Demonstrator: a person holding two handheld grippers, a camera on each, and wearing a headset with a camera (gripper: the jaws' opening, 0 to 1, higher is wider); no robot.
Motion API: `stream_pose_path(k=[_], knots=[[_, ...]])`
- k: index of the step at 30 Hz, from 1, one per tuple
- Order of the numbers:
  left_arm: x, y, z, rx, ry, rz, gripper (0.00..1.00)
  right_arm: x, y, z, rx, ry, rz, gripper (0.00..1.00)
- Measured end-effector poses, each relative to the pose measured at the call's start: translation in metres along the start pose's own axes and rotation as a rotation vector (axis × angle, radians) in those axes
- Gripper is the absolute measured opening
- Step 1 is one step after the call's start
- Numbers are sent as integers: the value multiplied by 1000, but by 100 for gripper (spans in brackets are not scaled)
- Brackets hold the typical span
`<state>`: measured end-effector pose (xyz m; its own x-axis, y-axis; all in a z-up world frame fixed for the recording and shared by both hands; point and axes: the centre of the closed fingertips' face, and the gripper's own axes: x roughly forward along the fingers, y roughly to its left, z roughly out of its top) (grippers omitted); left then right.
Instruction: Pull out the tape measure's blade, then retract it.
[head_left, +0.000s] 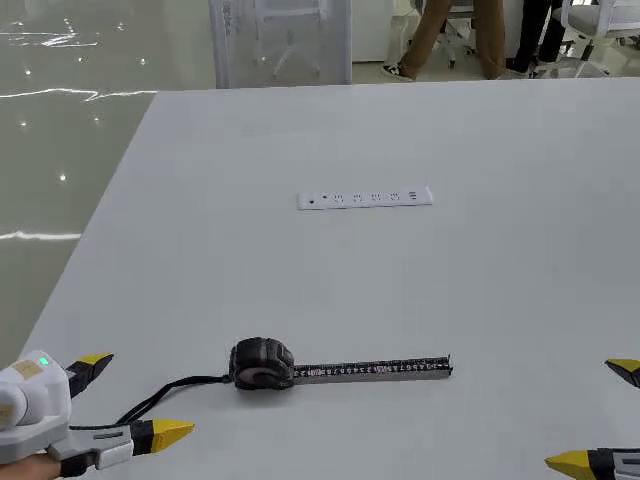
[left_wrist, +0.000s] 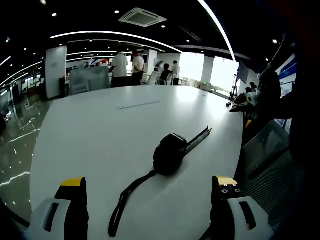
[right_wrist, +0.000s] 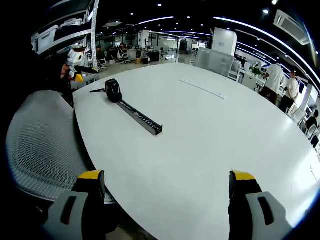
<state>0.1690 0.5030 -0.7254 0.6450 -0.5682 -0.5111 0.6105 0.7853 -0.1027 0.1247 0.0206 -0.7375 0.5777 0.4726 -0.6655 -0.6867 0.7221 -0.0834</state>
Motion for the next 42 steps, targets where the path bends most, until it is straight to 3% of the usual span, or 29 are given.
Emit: stream_pose_path(k=[5,10,13,16,21,25,27,31,33,37,42], knots=[[9,-5,4,2,1,-8,100,4,-1,5,-12,3,12,100],[22,-14,3,3,27,-11,100,16,6,0,-134,87,66,100],[33,-22,9,2,46,3,100,23,7,13,-152,85,86,100],[44,-30,23,-32,24,7,100,29,4,26,-174,77,101,100],[59,-37,38,-34,3,19,100,41,7,45,-217,78,144,99],[70,-42,38,-47,7,24,100,55,13,48,-260,96,180,99],[76,-41,37,-58,25,51,100,61,15,52,-266,98,191,98],[87,-51,41,-68,28,75,100,74,10,53,-277,110,221,97],[91,-53,40,-19,37,127,100,81,10,54,-285,117,235,96],[100,-58,36,-62,50,161,100,90,11,55,-297,136,254,95],[110,-62,37,-80,22,211,100,101,8,57,-307,155,284,93]])
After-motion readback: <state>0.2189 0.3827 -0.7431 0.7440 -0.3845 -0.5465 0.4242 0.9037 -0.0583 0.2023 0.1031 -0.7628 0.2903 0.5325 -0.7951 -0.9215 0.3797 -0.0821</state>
